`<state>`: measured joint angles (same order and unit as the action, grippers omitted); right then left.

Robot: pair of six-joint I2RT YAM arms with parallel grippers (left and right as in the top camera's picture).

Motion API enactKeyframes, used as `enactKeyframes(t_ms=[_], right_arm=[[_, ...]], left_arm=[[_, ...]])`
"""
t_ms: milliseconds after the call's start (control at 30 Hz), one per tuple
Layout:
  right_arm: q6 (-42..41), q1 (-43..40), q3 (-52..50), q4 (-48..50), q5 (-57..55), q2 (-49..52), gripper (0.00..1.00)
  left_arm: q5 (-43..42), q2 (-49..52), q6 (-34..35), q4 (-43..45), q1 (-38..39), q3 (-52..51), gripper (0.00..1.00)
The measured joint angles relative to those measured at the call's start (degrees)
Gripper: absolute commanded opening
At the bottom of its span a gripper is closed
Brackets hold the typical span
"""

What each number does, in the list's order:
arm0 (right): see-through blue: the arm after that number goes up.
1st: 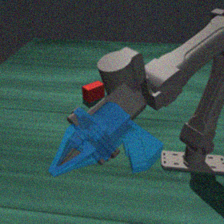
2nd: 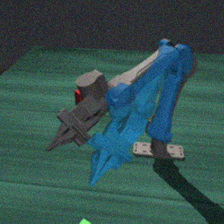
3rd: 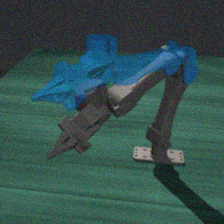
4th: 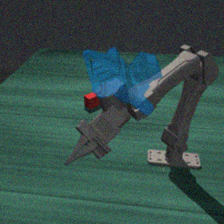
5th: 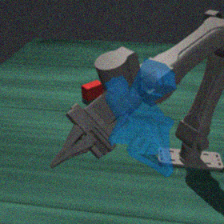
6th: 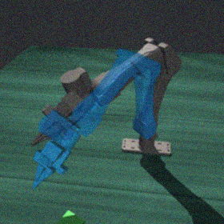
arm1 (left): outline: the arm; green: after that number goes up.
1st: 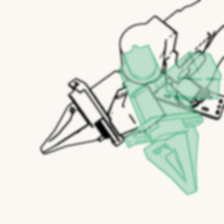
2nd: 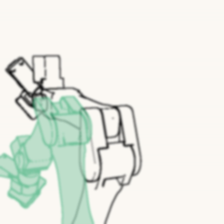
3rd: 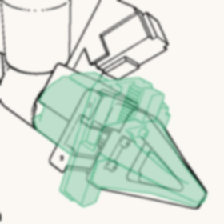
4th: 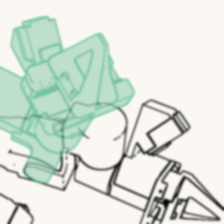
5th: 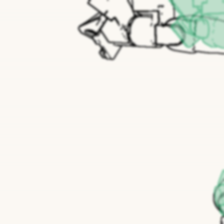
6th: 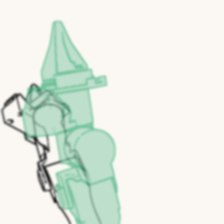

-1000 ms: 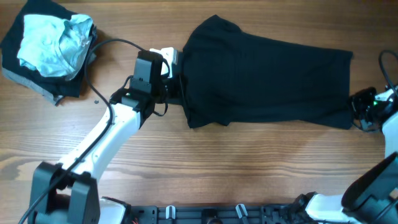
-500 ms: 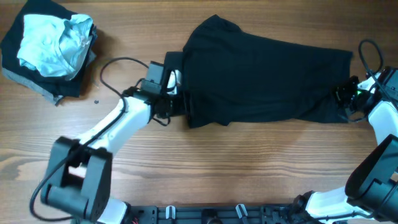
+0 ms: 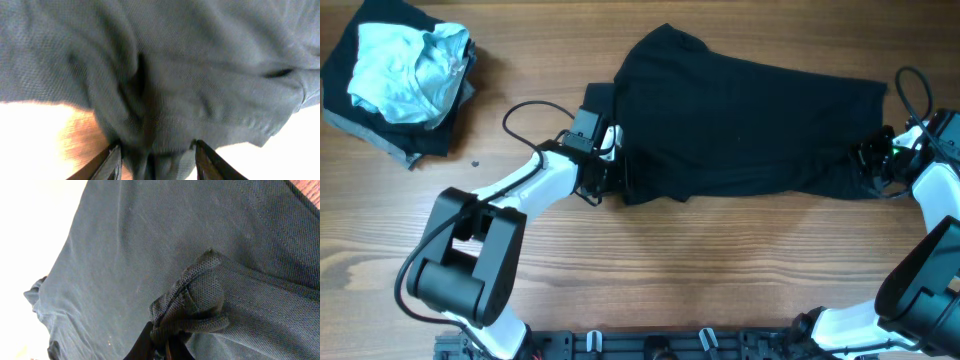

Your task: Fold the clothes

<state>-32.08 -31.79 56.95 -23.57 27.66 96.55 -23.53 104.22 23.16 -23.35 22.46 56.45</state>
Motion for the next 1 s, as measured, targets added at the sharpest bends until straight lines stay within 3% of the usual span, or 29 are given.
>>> enactKeyframes(t_ms=[367,433,500,533,567,633,733,767,833,867,967,1000], right_arm=[[0.0,0.0,0.0,-0.1,0.0,0.0,0.04],[0.0,0.0,0.0,-0.2,0.0,0.0,0.04],[0.0,0.0,0.0,-0.3,0.0,0.0,0.04],[0.0,0.0,0.0,-0.5,0.2,0.0,0.04],[0.0,0.0,0.0,-0.6,0.3,0.0,0.04],[0.7,0.0,0.0,-0.8,0.4,0.0,0.04],[2.7,0.0,0.0,-1.8,0.4,0.0,0.04],[3.2,0.0,0.0,-2.1,0.4,0.0,0.04],[3.7,0.0,0.0,-2.4,0.4,0.0,0.04],[3.9,0.0,0.0,-2.6,0.4,0.0,0.04],[5.2,0.0,0.0,-2.8,0.4,0.0,0.04],[5.2,0.0,0.0,-3.0,0.4,0.0,0.04]], left_arm=[[1.0,-2.3,0.0,1.3,-0.4,2.0,0.47],[1.2,-0.5,-0.2,1.3,-0.2,2.0,0.40],[1.6,0.5,-0.5,1.3,-0.2,2.0,0.22],[1.9,0.6,-0.8,1.4,-0.2,2.0,0.19],[2.1,0.6,-1.2,1.7,-0.2,2.0,0.20],[1.9,0.6,-1.4,1.7,-0.2,2.1,0.43],[0.9,0.6,-1.4,1.7,-0.2,2.9,0.49],[0.7,0.6,-1.5,1.7,-0.2,3.3,0.48],[0.5,0.6,-1.5,1.7,-0.2,3.7,0.37],[0.5,0.6,-1.7,1.7,-0.2,3.8,0.25],[0.5,0.6,-1.7,1.7,-0.2,3.8,0.17],[0.5,0.6,-1.6,1.7,-0.2,3.8,0.08]])
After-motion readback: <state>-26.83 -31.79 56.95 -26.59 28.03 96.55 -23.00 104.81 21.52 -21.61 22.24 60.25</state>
